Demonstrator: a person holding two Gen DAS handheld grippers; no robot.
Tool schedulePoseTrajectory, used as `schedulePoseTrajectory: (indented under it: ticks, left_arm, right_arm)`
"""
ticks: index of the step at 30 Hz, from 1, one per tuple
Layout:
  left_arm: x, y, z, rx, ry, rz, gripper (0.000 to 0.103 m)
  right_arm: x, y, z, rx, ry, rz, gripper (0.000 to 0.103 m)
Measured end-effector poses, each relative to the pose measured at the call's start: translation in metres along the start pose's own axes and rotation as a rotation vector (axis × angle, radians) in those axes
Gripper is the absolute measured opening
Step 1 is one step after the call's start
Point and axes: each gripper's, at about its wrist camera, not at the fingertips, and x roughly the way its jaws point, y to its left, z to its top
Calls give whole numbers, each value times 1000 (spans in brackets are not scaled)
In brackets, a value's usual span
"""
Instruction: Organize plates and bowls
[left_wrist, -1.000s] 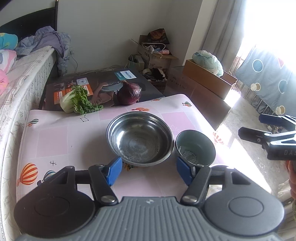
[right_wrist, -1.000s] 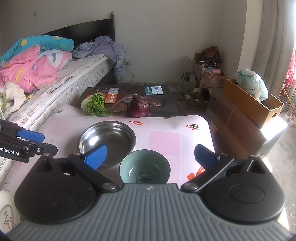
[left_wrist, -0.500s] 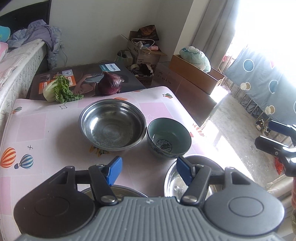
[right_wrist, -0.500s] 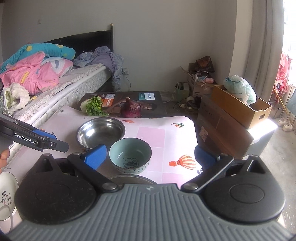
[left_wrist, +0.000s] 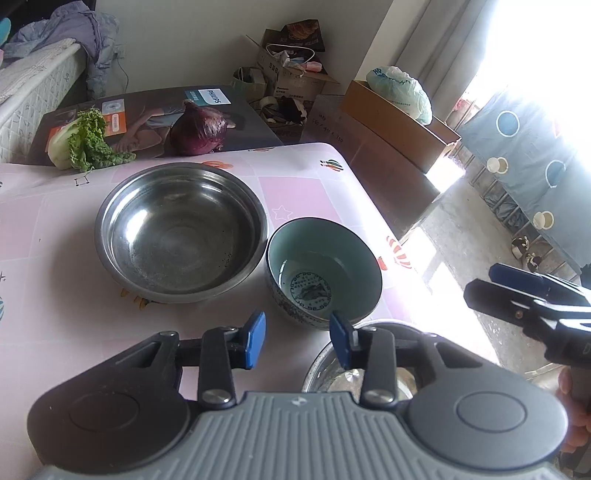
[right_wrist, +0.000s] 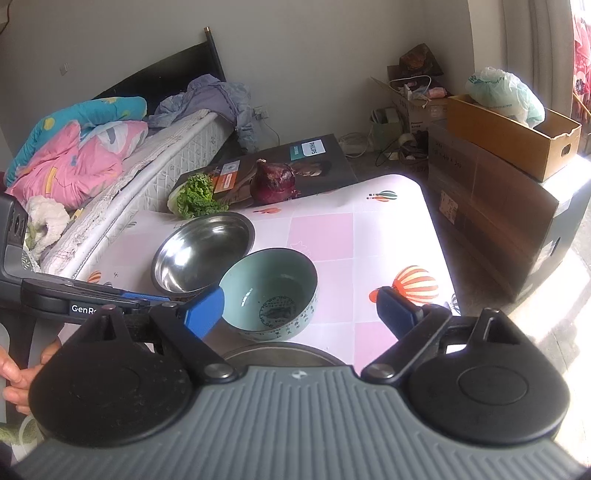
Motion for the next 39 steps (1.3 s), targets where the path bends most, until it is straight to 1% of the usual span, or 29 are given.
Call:
schedulePoseTrajectory:
  ticks: [4,5,7,10,12,14,16,17,19,21,23,28,34,39]
  left_arm:
    - [18,2,7,-16,17,-9,26]
    - [22,2,9,-20,22,-11,25]
    - [30,2,13,-28,31,-13,24]
    - [39,1,16,-30,40,-8,21]
    - [41,0,17,-13,27,25,20]
    - [45,2,19,-22,34,30,20]
    - [49,4,20,-34,43,31,20]
    - [50,4,21,-35,45,35,19]
    - [53,4,21,-30,50,47,18]
    - [55,4,22,-26,50,51,18]
    - [56,2,23,-13,51,54,18]
    - [58,-3,24,31,62,32,18]
    - [65,-10,29,78,81,65,18]
    - [69,-11,33,86,104,77,18]
  right_arm:
    - [39,-18,3,63,52,28,68]
    - [48,-22,4,76,63,35,65]
    - [65,-27,5,96,86,44,56]
    - [86,-34,7,121,109,62,50]
    - [98,-37,9,123,118,75,46]
    - [109,-37,11,120,131,82,42]
    - [120,-38,12,131,151,96,31]
    - [126,-38,13,137,163,103,29]
    - [135,-39,12,141,181,104,19]
    - [142,-39,11,149,196,114,13]
    - [144,-38,10,152,193,117,13]
    - [139,-45,8,158,192,117,13]
    - [142,-47,8,166,204,122,14]
    - [150,-52,7,191,218,138,15]
